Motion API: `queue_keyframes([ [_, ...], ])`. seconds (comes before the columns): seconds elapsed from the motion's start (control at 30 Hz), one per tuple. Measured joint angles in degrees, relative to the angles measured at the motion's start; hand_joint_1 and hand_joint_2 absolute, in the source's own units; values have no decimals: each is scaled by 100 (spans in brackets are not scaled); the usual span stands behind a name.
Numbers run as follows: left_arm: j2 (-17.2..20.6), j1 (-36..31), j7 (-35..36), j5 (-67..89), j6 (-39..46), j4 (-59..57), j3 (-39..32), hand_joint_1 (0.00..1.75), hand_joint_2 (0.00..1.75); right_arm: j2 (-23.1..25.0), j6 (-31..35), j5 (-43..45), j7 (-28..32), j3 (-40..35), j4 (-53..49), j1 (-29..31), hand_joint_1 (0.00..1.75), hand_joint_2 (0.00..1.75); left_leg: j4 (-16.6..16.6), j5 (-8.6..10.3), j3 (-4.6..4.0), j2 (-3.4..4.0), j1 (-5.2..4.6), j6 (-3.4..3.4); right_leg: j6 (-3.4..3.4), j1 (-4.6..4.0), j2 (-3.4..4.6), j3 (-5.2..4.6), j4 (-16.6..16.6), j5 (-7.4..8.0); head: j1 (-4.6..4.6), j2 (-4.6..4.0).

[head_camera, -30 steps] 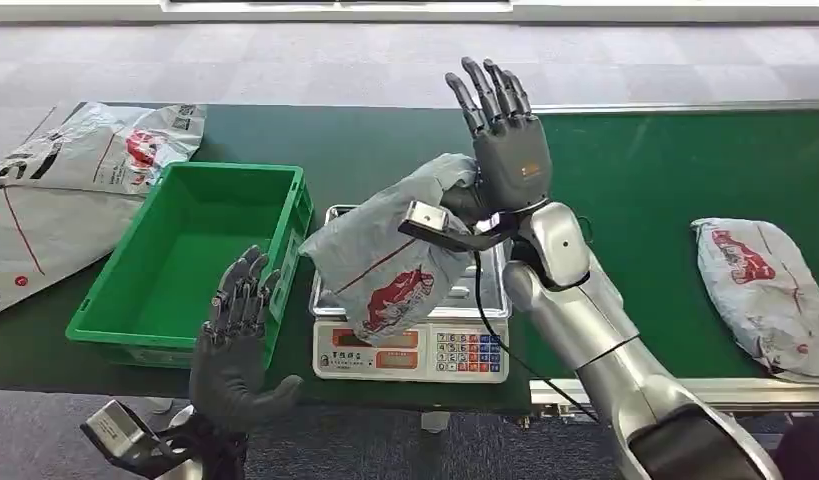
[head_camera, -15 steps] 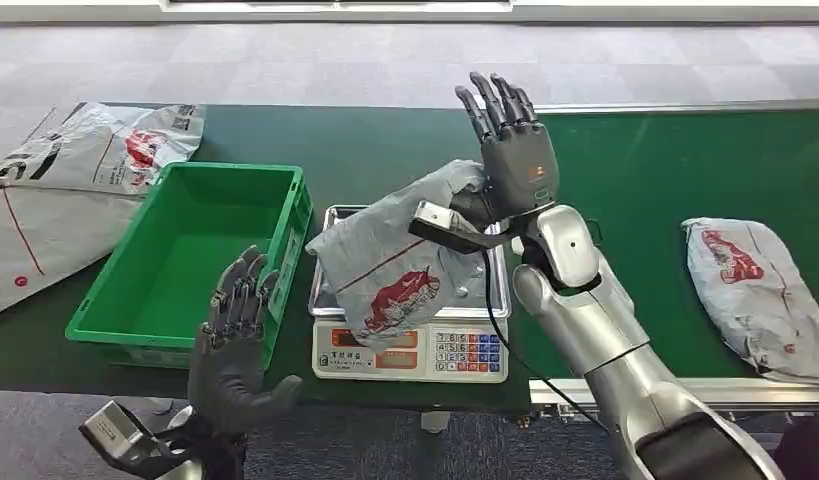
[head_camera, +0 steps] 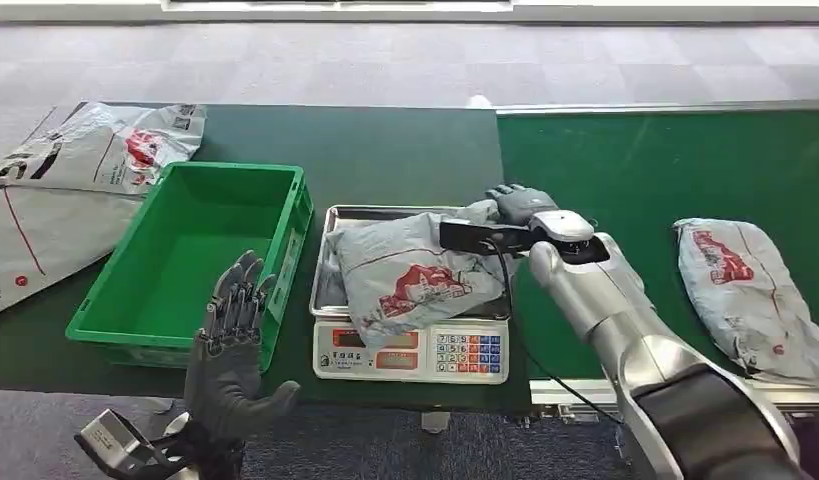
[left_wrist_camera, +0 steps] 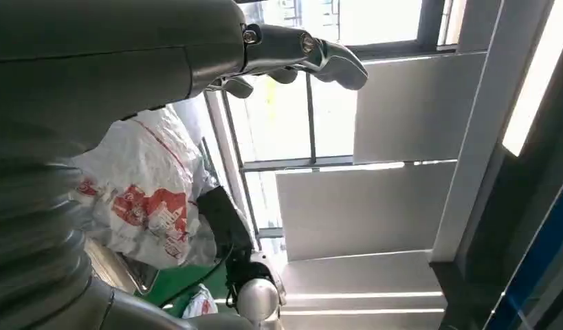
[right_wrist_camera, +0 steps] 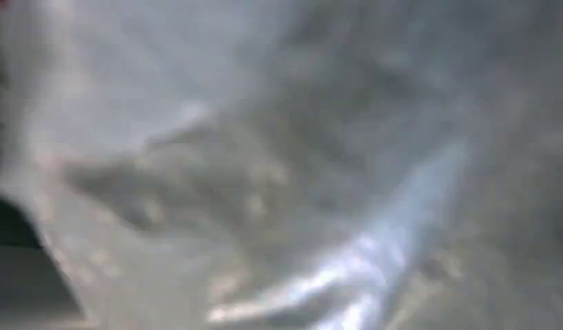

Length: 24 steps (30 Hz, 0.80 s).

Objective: Moved the parcel from conveyor to table for the left to box.

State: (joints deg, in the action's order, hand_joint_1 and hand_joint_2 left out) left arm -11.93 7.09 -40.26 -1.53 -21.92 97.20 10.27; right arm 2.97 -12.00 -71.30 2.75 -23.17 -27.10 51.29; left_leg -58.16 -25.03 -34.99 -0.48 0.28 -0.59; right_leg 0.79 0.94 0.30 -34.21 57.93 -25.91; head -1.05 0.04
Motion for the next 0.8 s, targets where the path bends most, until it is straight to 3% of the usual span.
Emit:
queue_keyframes([
  [0.17,2,39,0,15,118,13,0,0,175,35,-603,7,324,0,301,115,0,0,1,-2,-1,1,0,-1,-2,-4,0,-1,0,-3,0,0],
  [0.8,15,75,0,33,225,87,-7,0,175,131,-581,11,289,-7,526,205,0,0,1,-1,0,1,0,-2,-2,-6,0,0,0,-3,0,0],
])
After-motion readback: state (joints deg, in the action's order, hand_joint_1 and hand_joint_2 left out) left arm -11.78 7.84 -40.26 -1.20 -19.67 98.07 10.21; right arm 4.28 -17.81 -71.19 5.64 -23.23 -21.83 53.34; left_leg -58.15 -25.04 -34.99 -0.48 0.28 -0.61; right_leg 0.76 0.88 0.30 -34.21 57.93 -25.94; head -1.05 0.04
